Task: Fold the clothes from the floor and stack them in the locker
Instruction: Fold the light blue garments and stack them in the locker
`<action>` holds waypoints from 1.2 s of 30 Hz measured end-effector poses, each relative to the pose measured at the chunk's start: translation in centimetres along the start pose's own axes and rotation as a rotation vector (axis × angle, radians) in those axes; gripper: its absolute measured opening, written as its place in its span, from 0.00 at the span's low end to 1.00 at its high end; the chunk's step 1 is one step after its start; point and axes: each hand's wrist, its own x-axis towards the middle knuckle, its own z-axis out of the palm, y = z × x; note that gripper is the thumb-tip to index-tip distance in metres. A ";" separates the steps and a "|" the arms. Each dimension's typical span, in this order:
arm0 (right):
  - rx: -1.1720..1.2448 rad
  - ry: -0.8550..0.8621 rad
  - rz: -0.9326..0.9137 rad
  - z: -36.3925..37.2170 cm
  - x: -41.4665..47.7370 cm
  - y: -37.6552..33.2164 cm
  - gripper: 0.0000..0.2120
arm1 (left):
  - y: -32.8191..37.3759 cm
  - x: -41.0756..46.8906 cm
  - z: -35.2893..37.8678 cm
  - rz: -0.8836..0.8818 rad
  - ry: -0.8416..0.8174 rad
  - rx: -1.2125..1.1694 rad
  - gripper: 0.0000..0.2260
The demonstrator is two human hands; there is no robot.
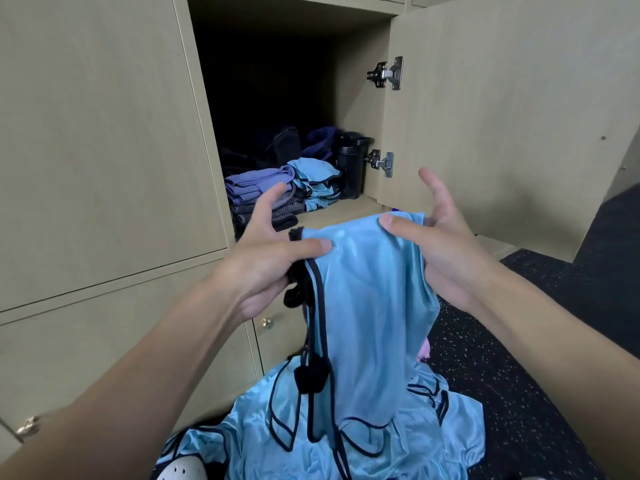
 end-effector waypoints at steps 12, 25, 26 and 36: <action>-0.049 0.027 -0.001 -0.5 0.0 0.5 0.36 | 0.4 -0.1 -0.2 -0.057 -0.064 0.147 0.40; -0.088 0.160 0.030 -0.6 0.5 0.6 0.27 | 0.8 -0.5 0.3 -0.022 -0.050 0.154 0.19; -0.080 0.153 0.027 -0.6 0.4 0.6 0.26 | 0.6 -0.6 0.3 -0.035 -0.072 0.212 0.21; -0.256 0.256 -0.006 -1.4 0.7 0.6 0.09 | 1.2 -0.4 -0.9 0.092 -0.015 0.635 0.03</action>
